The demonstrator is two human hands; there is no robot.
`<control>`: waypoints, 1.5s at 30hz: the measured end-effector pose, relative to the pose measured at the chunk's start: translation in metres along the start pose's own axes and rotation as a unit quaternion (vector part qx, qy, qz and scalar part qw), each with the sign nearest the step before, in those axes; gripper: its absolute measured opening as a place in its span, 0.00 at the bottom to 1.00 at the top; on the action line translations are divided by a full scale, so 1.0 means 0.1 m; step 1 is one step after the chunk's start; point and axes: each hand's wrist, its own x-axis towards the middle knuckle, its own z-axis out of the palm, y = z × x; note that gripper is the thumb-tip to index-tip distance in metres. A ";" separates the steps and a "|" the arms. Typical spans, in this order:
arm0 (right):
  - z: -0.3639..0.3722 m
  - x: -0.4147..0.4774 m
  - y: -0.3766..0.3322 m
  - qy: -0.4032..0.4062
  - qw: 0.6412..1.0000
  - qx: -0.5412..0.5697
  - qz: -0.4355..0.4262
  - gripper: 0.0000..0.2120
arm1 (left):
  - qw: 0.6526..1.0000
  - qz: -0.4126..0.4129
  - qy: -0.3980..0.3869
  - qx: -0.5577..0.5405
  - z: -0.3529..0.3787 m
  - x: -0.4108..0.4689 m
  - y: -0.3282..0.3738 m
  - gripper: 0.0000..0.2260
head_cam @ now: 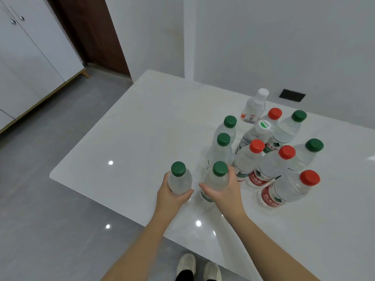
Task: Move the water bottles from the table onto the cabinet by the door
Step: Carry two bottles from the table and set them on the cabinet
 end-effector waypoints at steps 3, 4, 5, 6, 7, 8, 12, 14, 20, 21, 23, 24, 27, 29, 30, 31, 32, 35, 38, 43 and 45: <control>0.05 0.01 0.26 -0.018 1.000 0.010 0.015 0.34 | 1.000 -0.015 0.013 -0.010 0.08 0.06 -0.21 0.25; 0.07 0.01 0.35 -0.022 1.000 0.007 0.020 0.34 | 1.000 -0.018 0.015 -0.010 0.10 0.07 -0.26 0.25; 0.09 0.01 0.44 -0.023 0.999 0.000 0.026 0.33 | 1.000 -0.022 0.017 -0.009 0.12 0.09 -0.30 0.24; 0.11 0.01 0.53 -0.024 0.999 -0.009 0.037 0.33 | 0.999 -0.028 0.019 -0.011 0.14 0.11 -0.34 0.24; 0.13 0.01 0.62 -0.024 0.998 -0.016 0.051 0.34 | 0.999 -0.036 0.023 -0.013 0.16 0.12 -0.39 0.23; 0.16 0.01 0.70 -0.024 0.997 -0.022 0.070 0.35 | 0.998 -0.046 0.028 -0.014 0.17 0.13 -0.43 0.23; 0.23 0.03 0.92 -0.025 0.990 -0.049 0.128 0.36 | 0.998 -0.059 0.037 -0.001 0.20 0.15 -0.55 0.24; 0.25 0.04 0.93 -0.022 0.990 -0.050 0.129 0.37 | 0.998 -0.054 0.044 0.004 0.20 0.14 -0.54 0.23; 0.17 -0.05 0.68 -0.016 0.995 -0.032 0.091 0.26 | 0.996 -0.048 0.069 0.008 0.19 0.00 -0.38 0.20; 0.14 -0.07 0.60 -0.013 0.996 -0.030 0.081 0.25 | 0.996 -0.044 0.072 0.005 0.17 -0.04 -0.31 0.21; 0.08 -0.09 0.41 -0.015 0.998 -0.027 0.059 0.25 | 0.996 -0.032 0.078 -0.012 0.12 -0.14 -0.16 0.22; 0.05 -0.09 0.30 -0.017 0.999 -0.025 0.045 0.24 | 0.996 -0.025 0.080 -0.025 0.09 -0.17 -0.05 0.22; -0.04 -0.06 -0.12 -0.022 1.000 -0.002 0.008 0.22 | 0.995 -0.002 0.080 -0.064 -0.01 -0.25 0.39 0.25; -0.11 -0.03 -0.48 -0.016 1.000 0.014 -0.016 0.23 | 0.993 0.032 0.084 -0.077 -0.10 -0.29 0.76 0.27; -0.15 -0.01 -0.67 -0.013 0.999 0.024 -0.031 0.25 | 0.992 0.053 0.085 -0.080 -0.16 -0.31 0.95 0.27; -0.19 0.00 -0.86 -0.007 0.998 0.038 -0.044 0.26 | 0.990 0.073 0.087 -0.080 -0.21 -0.33 1.15 0.26; -0.24 0.01 -1.07 0.001 0.997 0.053 -0.056 0.27 | 0.988 0.096 0.089 -0.080 -0.27 -0.36 1.35 0.26; -0.43 -0.03 -1.68 0.027 0.992 0.089 -0.089 0.29 | 0.976 0.166 0.102 -0.093 -0.42 -0.49 1.95 0.24; -0.65 -0.09 -2.16 0.053 0.984 0.111 -0.129 0.27 | 0.962 0.227 0.100 -0.109 -0.52 -0.66 2.47 0.24; -1.01 -0.26 -2.68 0.085 0.971 0.148 -0.165 0.23 | 0.943 0.285 0.093 -0.141 -0.60 -0.86 3.00 0.24; -1.14 -0.34 -2.79 0.094 0.967 0.160 -0.175 0.23 | 0.937 0.294 0.093 -0.163 -0.58 -0.92 3.12 0.24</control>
